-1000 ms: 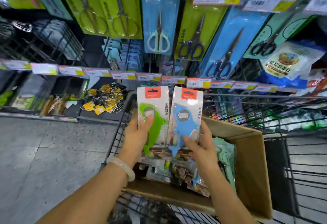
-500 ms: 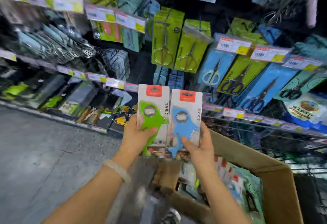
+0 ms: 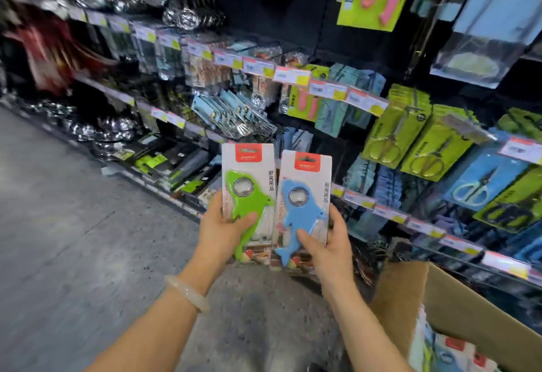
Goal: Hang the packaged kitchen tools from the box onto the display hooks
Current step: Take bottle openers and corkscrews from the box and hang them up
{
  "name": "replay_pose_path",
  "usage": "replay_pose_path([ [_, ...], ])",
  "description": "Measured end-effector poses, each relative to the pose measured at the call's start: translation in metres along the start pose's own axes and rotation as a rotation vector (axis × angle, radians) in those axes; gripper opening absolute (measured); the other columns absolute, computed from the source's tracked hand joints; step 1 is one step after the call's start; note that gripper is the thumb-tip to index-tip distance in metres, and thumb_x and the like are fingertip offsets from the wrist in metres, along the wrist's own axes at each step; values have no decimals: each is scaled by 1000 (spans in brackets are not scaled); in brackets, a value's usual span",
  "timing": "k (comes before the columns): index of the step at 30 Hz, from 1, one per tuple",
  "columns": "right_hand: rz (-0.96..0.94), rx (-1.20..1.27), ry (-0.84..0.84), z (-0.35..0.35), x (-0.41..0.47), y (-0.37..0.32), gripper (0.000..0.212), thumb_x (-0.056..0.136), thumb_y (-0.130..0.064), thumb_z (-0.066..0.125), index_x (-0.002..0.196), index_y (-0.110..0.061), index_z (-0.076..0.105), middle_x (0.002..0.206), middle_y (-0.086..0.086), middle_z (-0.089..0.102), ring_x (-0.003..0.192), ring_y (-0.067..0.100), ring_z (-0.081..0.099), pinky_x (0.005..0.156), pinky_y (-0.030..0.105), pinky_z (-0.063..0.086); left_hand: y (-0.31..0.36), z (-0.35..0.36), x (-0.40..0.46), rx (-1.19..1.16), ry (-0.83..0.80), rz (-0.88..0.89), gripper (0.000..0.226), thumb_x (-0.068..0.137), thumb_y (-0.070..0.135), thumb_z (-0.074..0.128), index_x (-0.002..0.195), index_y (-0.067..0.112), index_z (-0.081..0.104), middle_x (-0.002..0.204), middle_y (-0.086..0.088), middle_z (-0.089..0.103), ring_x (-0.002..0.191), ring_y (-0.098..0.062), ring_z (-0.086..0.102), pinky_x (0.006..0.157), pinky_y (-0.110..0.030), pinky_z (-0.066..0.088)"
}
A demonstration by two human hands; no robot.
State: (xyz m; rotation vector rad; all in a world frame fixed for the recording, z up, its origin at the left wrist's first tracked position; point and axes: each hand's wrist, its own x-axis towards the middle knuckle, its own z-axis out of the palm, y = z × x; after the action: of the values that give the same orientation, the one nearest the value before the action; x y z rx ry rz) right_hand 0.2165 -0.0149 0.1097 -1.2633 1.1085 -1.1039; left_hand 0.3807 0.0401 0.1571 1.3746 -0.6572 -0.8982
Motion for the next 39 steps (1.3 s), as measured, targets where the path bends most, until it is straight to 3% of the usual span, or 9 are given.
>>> replay_pose_path([
  [4,-63,34,-75,43,11,-21,69,76,-9,74,112,-61,46,134,-7,54,123,15,52,100,50,46,20,-33,14,-5,75,88,52,79,-12,65,124,12,52,107,-6,69,87,-14,68,69,-22,58],
  [10,-112,84,-140,83,48,-43,70,79,-5,73,114,-58,43,133,-5,55,118,16,57,96,49,49,41,-53,51,-5,203,124,44,77,-4,72,107,13,46,95,-4,66,76,-10,65,62,-19,57],
  [16,-208,76,-153,114,102,-63,67,82,-7,70,131,-39,38,136,-8,49,116,5,54,94,35,51,66,-61,106,-12,174,184,43,78,-6,71,99,26,51,97,-6,71,83,-19,71,75,-36,58],
  [20,-234,66,-147,130,151,-75,72,76,-22,75,136,-41,39,139,-7,48,125,17,51,98,50,48,87,-57,153,-4,130,199,47,80,-5,69,105,32,55,99,-4,73,87,-24,72,79,-45,57],
  [22,-252,87,-139,138,178,-83,71,74,-26,75,129,-53,40,140,-5,49,126,21,50,99,52,46,99,-53,176,14,108,222,48,79,-5,70,109,30,57,98,-2,73,86,-22,72,77,-43,58],
  [25,-300,87,-141,148,214,-102,70,72,-33,77,115,-71,37,145,-8,43,131,21,46,100,52,45,121,-44,208,22,74,274,52,77,-9,70,114,24,55,97,1,72,80,-15,71,63,-24,57],
  [32,-411,102,-125,163,285,-142,71,82,-12,72,137,-38,37,146,-4,41,129,18,46,98,47,49,166,-29,272,12,22,374,56,77,-9,70,119,24,53,89,13,72,77,-5,71,62,-17,56],
  [36,-447,78,-77,178,315,-160,73,75,-27,75,136,-42,37,144,-4,43,130,19,46,99,50,46,187,-27,311,0,-17,414,59,75,-11,70,124,17,53,91,9,73,78,-7,71,64,-20,57],
  [39,-484,73,-46,192,337,-169,73,78,-21,74,139,-38,36,145,-5,43,132,19,44,102,51,44,199,-28,342,-28,-55,440,58,75,-14,69,122,16,54,92,9,73,77,-6,71,63,-17,56],
])
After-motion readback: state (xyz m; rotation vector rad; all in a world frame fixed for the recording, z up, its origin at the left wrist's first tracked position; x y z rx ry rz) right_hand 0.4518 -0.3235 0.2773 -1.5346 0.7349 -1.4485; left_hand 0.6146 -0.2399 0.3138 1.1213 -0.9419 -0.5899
